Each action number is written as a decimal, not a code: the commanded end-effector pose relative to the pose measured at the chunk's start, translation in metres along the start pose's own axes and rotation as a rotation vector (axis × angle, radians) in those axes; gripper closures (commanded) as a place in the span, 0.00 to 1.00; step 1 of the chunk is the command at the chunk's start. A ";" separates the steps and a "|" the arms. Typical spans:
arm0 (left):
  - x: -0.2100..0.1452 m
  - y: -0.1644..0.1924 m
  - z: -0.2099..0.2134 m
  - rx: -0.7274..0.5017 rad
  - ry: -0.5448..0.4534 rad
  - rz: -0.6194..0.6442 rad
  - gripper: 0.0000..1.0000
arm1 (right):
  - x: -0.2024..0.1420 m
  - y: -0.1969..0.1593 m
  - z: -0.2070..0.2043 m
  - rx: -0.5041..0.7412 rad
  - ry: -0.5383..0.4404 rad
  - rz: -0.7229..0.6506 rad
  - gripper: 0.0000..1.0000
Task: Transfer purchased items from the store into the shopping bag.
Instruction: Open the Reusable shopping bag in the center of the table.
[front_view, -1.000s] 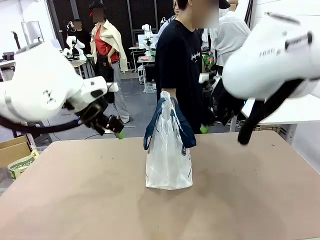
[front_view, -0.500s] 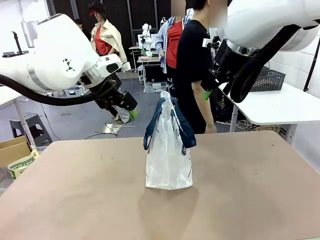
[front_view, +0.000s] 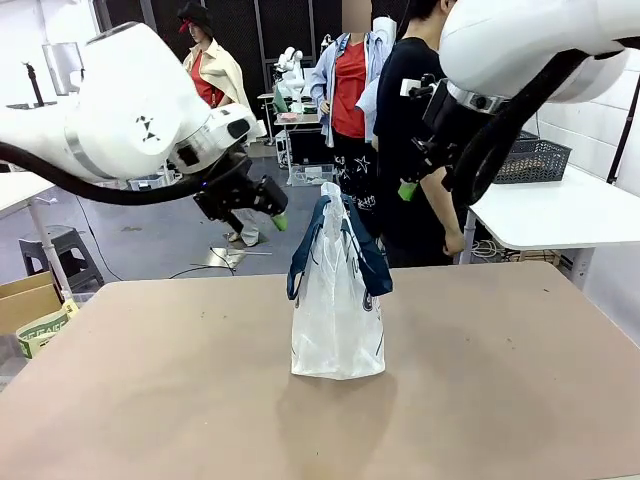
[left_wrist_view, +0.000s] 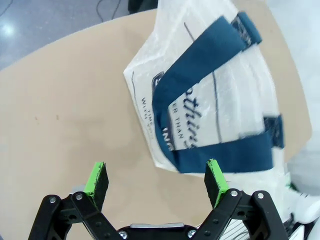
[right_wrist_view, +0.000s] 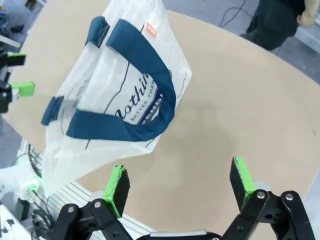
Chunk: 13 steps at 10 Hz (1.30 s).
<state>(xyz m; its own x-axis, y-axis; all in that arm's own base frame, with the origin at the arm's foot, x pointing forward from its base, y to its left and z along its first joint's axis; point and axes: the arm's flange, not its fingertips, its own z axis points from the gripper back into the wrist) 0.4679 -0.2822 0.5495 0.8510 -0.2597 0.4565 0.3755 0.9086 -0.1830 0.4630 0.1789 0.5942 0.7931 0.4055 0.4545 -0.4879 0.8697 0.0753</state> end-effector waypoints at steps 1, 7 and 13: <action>0.030 -0.023 0.003 0.053 -0.022 0.087 0.00 | 0.048 -0.005 -0.007 0.050 0.032 -0.071 0.00; 0.047 -0.031 -0.001 0.010 -0.027 0.085 0.00 | 0.086 -0.010 -0.024 0.050 0.051 -0.043 0.00; 0.058 -0.049 -0.019 -0.122 0.099 0.221 0.00 | 0.133 -0.021 -0.074 0.213 0.132 -0.315 0.00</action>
<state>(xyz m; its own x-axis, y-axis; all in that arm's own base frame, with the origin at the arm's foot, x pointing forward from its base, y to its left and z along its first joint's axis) 0.4999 -0.3495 0.5675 0.9311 -0.1131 0.3467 0.2413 0.9040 -0.3530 0.5972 0.2341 0.5798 0.9357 0.1896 0.2976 -0.2914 0.8908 0.3486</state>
